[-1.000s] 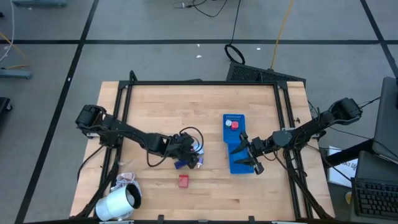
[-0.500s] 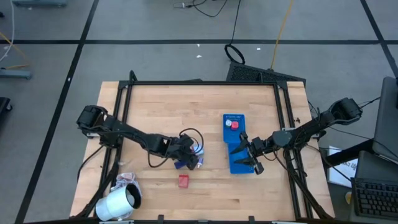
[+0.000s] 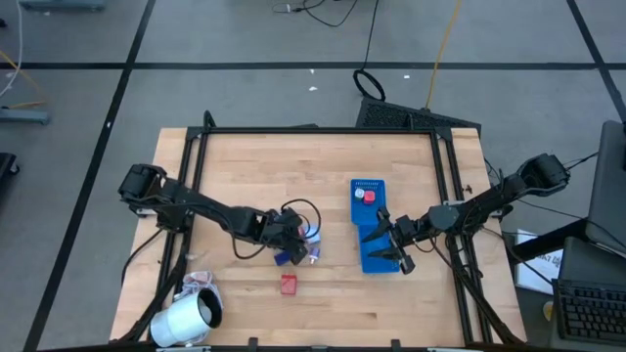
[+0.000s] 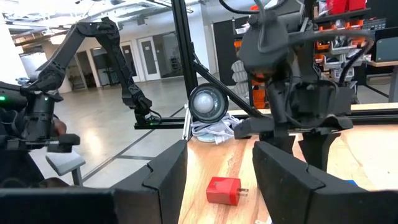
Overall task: Pick & Place Office items
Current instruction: Put the red charger adapter into the top blue bin
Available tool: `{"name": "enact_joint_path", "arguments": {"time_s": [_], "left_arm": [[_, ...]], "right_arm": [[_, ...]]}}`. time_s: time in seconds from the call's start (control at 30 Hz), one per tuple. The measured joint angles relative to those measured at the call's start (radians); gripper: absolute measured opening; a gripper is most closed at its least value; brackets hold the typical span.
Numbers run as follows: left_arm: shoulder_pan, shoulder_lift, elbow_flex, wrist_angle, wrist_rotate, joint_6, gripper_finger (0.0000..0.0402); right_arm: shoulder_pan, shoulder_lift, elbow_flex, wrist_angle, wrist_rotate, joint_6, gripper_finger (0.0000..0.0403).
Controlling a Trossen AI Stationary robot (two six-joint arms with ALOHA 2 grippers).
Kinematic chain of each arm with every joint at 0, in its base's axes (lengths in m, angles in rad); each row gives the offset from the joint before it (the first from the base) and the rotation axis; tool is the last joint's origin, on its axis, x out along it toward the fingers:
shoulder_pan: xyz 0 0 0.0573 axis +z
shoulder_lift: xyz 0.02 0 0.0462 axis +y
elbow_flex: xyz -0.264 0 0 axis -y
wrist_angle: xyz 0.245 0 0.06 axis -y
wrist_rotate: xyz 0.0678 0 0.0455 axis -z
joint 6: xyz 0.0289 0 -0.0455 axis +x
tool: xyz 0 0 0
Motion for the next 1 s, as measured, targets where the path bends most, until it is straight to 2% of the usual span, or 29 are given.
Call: {"name": "enact_joint_path", "arguments": {"time_s": [0.2,0.37,0.57,1.0], "left_arm": [[0.014,0.000,0.000,-0.177,-0.032,-0.137,0.0225],[0.017,0.001,0.000,-0.160,-0.079,-0.286,0.0225],[0.020,0.001,0.000,-0.079,-0.049,-0.298,0.0225],[0.103,0.053,0.001,-0.062,-0.050,-0.296,0.0225]], "right_arm": [[0.000,0.000,0.000,-0.007,0.000,0.000,0.0171],[0.000,0.000,0.000,-0.010,0.000,0.000,0.0171],[0.000,0.000,0.000,-0.009,0.003,0.000,0.0171],[0.000,0.000,0.000,-0.007,0.020,0.000,0.0171]]}}
